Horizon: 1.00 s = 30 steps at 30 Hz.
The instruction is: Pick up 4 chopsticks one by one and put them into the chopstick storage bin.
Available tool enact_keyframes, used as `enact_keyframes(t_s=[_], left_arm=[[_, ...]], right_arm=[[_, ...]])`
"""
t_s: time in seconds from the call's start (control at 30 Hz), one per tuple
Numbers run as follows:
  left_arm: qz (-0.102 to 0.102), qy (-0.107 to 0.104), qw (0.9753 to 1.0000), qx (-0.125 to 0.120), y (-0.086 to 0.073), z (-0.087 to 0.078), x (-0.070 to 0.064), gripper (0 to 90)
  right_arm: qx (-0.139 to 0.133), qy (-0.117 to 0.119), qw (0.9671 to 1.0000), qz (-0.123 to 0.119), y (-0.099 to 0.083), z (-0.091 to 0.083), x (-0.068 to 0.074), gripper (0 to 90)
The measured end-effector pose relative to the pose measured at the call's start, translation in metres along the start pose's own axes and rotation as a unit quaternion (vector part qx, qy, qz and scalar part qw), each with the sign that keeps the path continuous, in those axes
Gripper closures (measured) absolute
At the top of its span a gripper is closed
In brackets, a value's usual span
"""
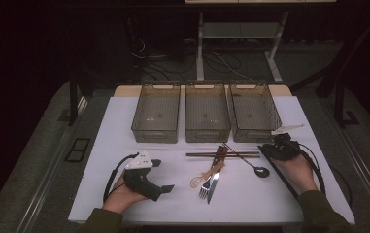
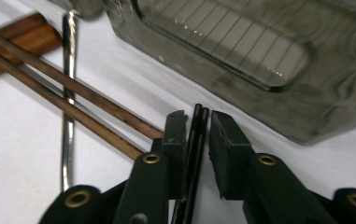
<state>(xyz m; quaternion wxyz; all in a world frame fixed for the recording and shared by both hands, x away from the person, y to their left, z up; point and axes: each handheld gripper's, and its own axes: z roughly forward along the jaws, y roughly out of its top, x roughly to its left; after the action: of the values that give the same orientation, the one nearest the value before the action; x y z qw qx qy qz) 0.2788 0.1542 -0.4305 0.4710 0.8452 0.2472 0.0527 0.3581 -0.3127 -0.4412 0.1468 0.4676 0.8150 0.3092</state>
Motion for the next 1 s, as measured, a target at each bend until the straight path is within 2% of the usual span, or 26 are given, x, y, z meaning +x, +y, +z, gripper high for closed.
enact_keyframes(t_s=[0.1,0.17,0.47,0.57,0.63,0.83,1.0], left_arm=[[-0.001,0.0,1.0,-0.002,-0.001,-0.001,0.0,0.0],[-0.001,-0.001,1.0,-0.002,-0.002,-0.001,0.001,0.0],[0.0,0.003,1.0,-0.007,-0.006,-0.006,0.005,0.0],[-0.001,0.003,0.9999,-0.011,-0.009,-0.009,0.006,0.0],[-0.002,0.006,1.0,-0.008,-0.01,-0.009,0.006,0.0],[0.004,0.013,0.9999,-0.001,-0.01,-0.008,0.004,0.0],[0.005,0.017,0.9998,-0.001,-0.01,-0.008,0.004,0.0]], right_arm=[[-0.009,0.009,0.9999,0.01,-0.002,-0.013,0.001,73.2],[-0.008,0.01,0.9999,0.007,-0.006,-0.023,0.003,71.9],[0.002,0.024,0.9997,-0.002,-0.039,-0.054,0.014,69.4],[0.004,0.03,0.9995,0.008,-0.05,-0.064,0.016,69.3],[0.004,0.031,0.9995,0.004,-0.056,-0.07,0.018,70.3],[0.012,0.025,0.9996,0.001,-0.075,-0.083,0.019,73.3],[0.018,0.016,0.9997,-0.002,-0.083,-0.087,0.018,77.1]])
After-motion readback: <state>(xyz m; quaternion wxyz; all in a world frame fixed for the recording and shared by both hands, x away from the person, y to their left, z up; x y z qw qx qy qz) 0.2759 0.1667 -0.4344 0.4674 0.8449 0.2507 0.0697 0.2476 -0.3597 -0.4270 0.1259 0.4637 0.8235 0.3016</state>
